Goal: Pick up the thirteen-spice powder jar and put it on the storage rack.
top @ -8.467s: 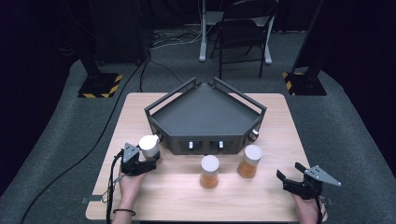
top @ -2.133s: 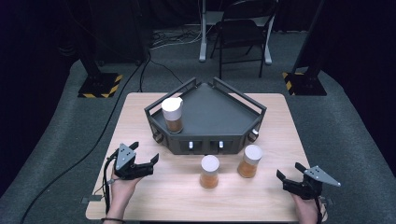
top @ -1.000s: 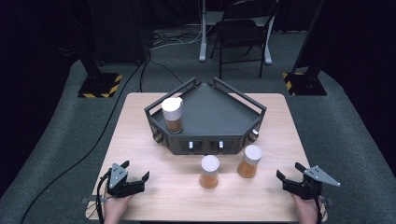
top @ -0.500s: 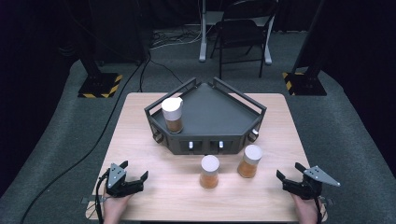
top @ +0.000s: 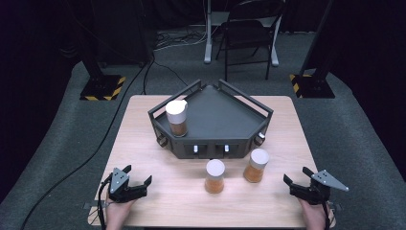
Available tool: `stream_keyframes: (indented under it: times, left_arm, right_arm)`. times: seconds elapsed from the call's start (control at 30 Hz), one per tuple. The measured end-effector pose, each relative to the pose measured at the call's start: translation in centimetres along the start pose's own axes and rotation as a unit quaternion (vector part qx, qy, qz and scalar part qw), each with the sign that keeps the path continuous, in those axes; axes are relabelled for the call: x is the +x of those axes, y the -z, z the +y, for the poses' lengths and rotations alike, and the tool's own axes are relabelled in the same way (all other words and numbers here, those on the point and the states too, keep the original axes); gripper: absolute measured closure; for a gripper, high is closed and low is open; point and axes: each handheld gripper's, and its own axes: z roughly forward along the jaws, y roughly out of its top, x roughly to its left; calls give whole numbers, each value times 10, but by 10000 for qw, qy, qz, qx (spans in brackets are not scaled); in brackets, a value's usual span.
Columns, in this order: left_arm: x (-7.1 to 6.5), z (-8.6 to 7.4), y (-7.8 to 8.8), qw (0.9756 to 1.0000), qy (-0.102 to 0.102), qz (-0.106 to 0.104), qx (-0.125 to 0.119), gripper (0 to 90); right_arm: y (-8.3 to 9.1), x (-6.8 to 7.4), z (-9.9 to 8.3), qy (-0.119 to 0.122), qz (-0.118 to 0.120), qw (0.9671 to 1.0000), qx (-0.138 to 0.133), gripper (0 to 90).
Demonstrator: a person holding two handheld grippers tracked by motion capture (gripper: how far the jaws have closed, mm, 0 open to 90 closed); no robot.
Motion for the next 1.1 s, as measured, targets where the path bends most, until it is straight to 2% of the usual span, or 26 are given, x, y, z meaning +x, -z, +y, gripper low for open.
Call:
stream_keyframes:
  times: [0.13, 0.63, 0.8, 1.1]
  left_arm:
    - [1, 0, 0, 10000, 50, -3, -9, 70]
    - [-1, 1, 0, 10000, 13, 38, 32, 72]
    - [1, 1, 0, 10000, 71, 20, 43, 72]
    - [1, 1, 0, 10000, 60, 8, 43, 72]
  right_arm:
    - [1, 0, -1, -19, -10, 10000, -18, 93]
    - [1, -1, -1, 34, 48, 10000, -21, 93]
    - [0, -1, -1, 21, 43, 10000, -19, 92]
    - [0, -1, 0, 47, 42, 10000, -5, 92]
